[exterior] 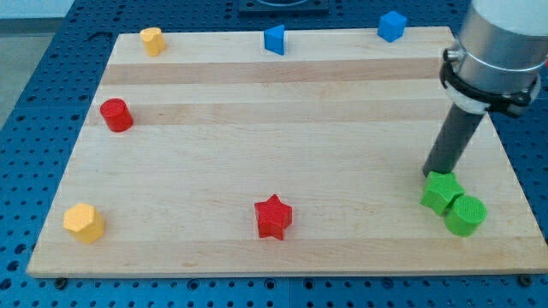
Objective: Move the red star near to the green blocks
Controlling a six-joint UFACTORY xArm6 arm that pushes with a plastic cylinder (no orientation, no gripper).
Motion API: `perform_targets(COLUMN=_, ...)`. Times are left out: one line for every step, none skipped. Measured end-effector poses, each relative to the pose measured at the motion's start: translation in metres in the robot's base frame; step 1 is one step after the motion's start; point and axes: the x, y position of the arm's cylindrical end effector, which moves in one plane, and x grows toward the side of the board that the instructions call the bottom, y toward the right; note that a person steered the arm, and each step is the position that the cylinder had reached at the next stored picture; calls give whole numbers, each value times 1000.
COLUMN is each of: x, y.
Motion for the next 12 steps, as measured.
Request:
perform_targets(x=1, y=2)
perform_targets(x=1, y=-55)
perform_targets(x=1, y=-154)
perform_targets(x=2, y=-255)
perform_targets(x=21, y=-330)
perform_targets(x=36, y=-371)
perform_targets(x=51, y=-327)
perform_targets(x=51, y=-228)
perform_targets(x=51, y=-138)
perform_targets(x=51, y=-156)
perform_targets(x=59, y=-233)
perform_targets(x=88, y=-267)
